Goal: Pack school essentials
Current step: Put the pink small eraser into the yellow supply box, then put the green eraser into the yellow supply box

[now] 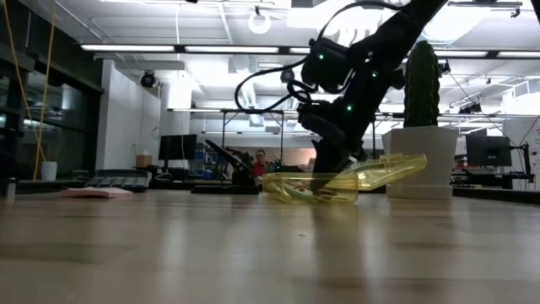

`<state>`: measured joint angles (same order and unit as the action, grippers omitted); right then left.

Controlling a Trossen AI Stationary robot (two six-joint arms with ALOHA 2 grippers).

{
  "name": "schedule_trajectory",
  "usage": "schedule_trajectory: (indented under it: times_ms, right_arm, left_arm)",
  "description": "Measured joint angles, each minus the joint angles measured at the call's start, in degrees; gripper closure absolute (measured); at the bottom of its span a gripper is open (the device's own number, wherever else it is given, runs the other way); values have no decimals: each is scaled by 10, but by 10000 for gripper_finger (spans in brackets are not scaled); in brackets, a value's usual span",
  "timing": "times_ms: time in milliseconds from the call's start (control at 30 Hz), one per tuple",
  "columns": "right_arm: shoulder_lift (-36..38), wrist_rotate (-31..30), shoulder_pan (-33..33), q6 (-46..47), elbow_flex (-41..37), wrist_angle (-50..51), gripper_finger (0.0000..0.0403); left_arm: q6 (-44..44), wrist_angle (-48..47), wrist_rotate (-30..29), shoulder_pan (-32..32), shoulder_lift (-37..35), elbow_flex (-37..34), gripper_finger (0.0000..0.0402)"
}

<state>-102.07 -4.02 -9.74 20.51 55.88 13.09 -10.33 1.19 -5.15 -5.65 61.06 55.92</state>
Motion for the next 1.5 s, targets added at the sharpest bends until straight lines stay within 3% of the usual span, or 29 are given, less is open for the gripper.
schedule_trajectory:
  times_ms: [367, 633, 833, 1000, 1133, 1367, 1500]
  right_arm:
    - [2, -7, -4, 17, 0, -1, 378]
    - [18, 0, -5, 27, 0, 16, 282]
    - [100, -29, -5, -28, 0, 32, 210]
    - [202, -9, 1, -68, 0, 31, 191]
    - [272, 19, 25, -74, -24, -82, 194]
    - [302, 28, 85, -101, -123, -463, 203]
    - [302, 28, 94, -147, -132, -527, 203]
  left_arm:
    - [0, 0, -2, 0, 0, 0, 229]
    - [0, -1, -2, 0, 0, 0, 229]
    - [0, -1, -2, 0, 0, 0, 229]
    - [0, -20, 2, 0, -18, -1, 229]
    - [0, -57, 2, 0, -55, -1, 229]
    - [0, -64, 1, 0, -114, 0, 229]
    - [9, -62, -9, 0, -120, 0, 229]
